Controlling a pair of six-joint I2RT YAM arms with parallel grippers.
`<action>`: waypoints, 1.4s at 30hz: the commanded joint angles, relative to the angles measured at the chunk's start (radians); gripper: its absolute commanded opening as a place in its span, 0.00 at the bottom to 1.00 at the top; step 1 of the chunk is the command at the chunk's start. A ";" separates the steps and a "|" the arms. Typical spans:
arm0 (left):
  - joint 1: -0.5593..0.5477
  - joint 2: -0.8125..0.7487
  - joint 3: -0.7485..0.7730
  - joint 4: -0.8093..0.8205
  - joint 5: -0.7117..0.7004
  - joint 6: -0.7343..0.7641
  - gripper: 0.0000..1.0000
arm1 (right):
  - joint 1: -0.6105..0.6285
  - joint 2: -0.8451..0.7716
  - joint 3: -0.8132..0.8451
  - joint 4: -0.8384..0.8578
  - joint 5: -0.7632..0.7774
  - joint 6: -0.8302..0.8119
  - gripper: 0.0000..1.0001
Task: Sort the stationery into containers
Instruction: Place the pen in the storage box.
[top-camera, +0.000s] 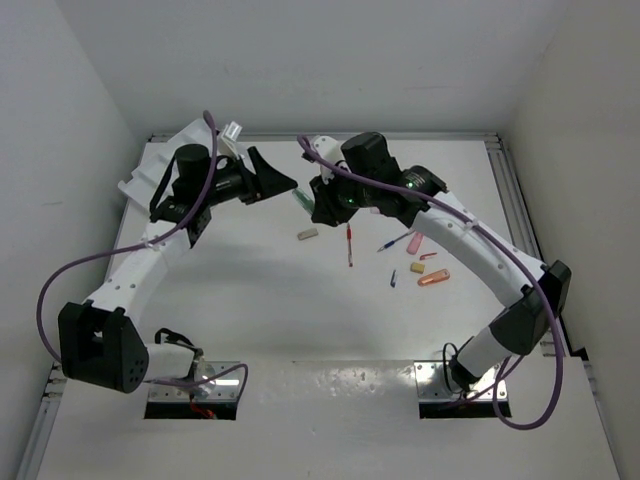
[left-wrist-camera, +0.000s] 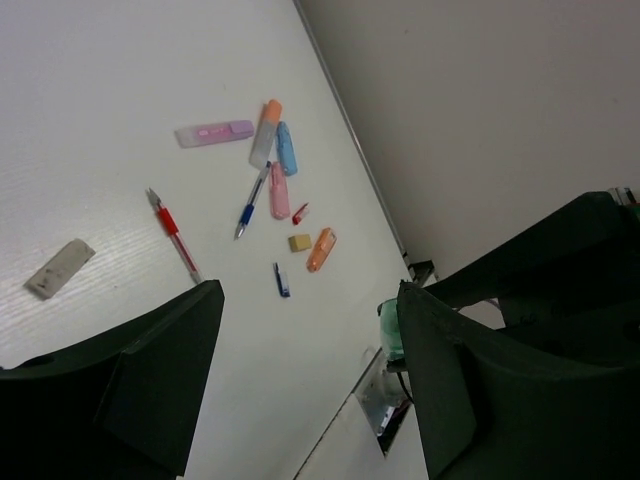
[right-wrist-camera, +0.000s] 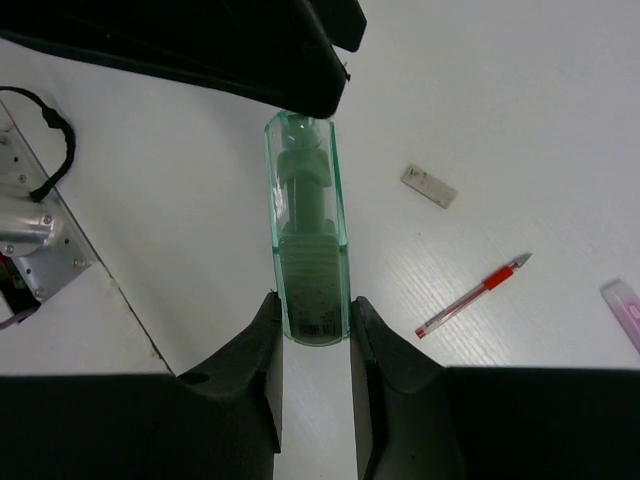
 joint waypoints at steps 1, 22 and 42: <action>-0.032 0.003 0.043 0.060 0.018 -0.040 0.76 | 0.014 0.029 0.061 0.054 0.026 0.035 0.00; -0.045 -0.006 -0.051 0.105 0.009 -0.011 0.25 | 0.027 0.092 0.125 0.073 0.048 0.051 0.02; 0.353 0.656 0.626 -0.164 -0.189 0.482 0.00 | -0.283 -0.074 -0.149 0.001 0.065 -0.063 0.80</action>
